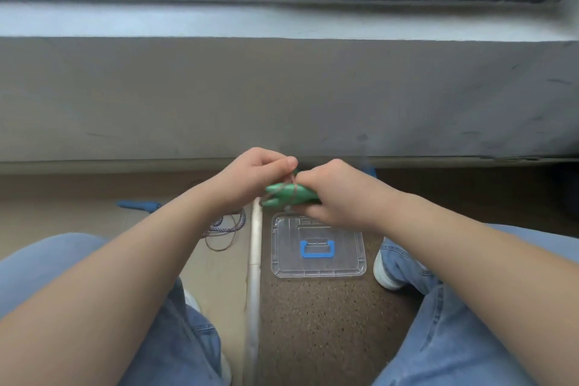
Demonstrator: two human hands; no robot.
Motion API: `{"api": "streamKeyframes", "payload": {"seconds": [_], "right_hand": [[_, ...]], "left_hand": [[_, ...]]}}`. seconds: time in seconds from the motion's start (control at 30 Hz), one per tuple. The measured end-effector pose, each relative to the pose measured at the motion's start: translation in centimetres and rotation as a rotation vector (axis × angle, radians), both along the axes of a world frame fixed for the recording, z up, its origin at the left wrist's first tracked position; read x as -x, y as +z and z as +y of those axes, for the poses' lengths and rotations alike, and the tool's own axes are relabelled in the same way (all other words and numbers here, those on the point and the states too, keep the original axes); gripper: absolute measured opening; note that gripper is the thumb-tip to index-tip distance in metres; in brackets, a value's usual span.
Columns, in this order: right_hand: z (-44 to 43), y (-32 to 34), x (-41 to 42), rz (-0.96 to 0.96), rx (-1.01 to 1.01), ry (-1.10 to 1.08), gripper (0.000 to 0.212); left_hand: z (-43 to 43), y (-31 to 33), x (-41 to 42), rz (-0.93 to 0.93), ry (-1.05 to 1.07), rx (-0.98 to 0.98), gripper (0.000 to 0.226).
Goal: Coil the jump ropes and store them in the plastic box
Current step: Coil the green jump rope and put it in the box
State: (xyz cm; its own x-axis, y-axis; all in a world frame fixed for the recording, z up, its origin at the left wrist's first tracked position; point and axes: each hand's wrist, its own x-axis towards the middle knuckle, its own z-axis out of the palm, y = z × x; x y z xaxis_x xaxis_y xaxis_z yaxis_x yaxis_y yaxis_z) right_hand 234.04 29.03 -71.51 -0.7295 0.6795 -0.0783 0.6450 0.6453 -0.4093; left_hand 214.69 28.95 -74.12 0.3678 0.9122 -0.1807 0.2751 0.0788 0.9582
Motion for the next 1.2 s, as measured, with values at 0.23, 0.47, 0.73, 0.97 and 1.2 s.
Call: {"api": "streamKeyframes", "payload": {"seconds": [0.23, 0.47, 0.73, 0.97, 1.2], "right_hand": [[0.8, 0.3, 0.2, 0.256, 0.009, -0.406, 0.01], [2.9, -0.9, -0.4, -0.126, 0.01, -0.53, 0.015], [0.0, 0.0, 1.0, -0.232, 0.123, -0.032, 0.015], [0.1, 1.5, 0.9, 0.034, 0.077, -0.074, 0.021], [1.2, 0.6, 0.5, 0.041, 0.01, -0.306, 0.028]], "left_hand": [[-0.2, -1.6, -0.7, 0.264, 0.137, -0.294, 0.041], [-1.4, -1.5, -1.7, 0.664, -0.157, -0.831, 0.036], [1.0, -1.1, 0.3, 0.497, 0.021, -0.687, 0.058], [0.9, -0.5, 0.2, 0.13, 0.087, -0.07, 0.051], [-0.1, -1.2, -1.2, 0.483, 0.237, -0.414, 0.047]]}}
